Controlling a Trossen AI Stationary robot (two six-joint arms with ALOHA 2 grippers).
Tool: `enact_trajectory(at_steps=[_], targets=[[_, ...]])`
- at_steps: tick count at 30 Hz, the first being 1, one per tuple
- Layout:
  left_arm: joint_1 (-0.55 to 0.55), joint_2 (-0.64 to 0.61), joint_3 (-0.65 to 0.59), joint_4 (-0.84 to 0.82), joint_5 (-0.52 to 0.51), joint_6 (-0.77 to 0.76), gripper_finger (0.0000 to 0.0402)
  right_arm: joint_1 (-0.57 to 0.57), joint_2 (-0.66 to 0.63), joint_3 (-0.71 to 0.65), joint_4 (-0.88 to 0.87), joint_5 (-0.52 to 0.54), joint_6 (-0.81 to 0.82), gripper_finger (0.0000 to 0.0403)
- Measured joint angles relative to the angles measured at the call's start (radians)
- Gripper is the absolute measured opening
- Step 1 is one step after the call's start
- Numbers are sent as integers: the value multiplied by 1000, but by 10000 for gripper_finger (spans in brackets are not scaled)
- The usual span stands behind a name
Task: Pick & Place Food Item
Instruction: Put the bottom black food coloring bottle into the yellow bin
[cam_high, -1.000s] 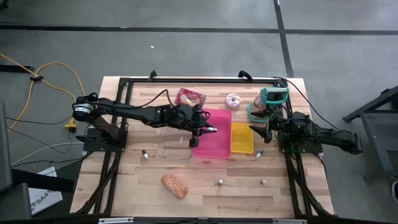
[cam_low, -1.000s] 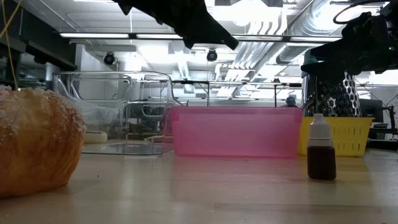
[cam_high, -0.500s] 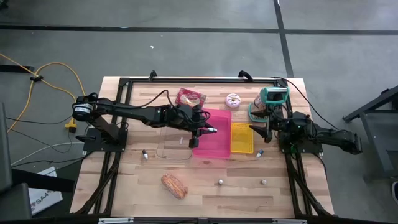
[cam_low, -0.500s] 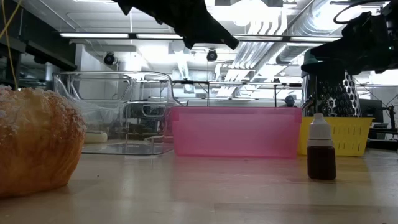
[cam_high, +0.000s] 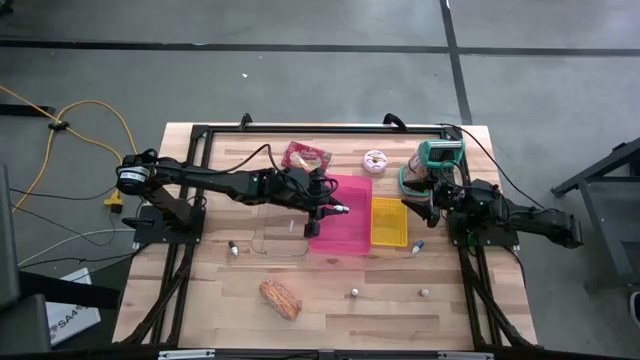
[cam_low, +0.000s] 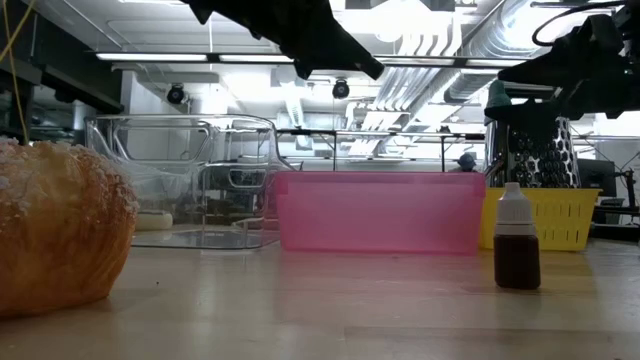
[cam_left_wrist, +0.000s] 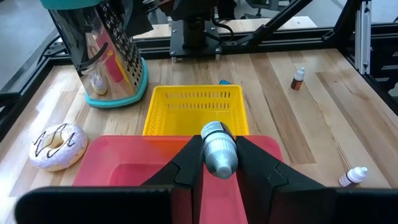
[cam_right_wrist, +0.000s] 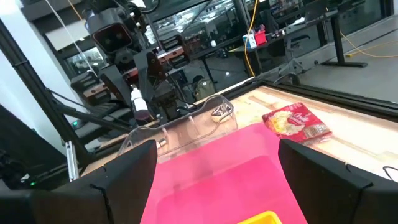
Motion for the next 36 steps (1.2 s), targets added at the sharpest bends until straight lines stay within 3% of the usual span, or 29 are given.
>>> enact_trajectory(at_steps=[20, 24, 30, 36], targets=[[0, 0, 0, 0, 0, 0, 67, 0, 15, 0, -4, 28, 4, 325], [0, 0, 0, -1, 0, 0, 67, 1, 39, 0, 87, 22, 24, 325], [0, 0, 0, -1, 0, 1, 67, 38, 125, 7, 274, 3, -38, 325], [0, 0, 0, 0, 0, 1, 67, 83, 301, 54, 379, 40, -85, 325]])
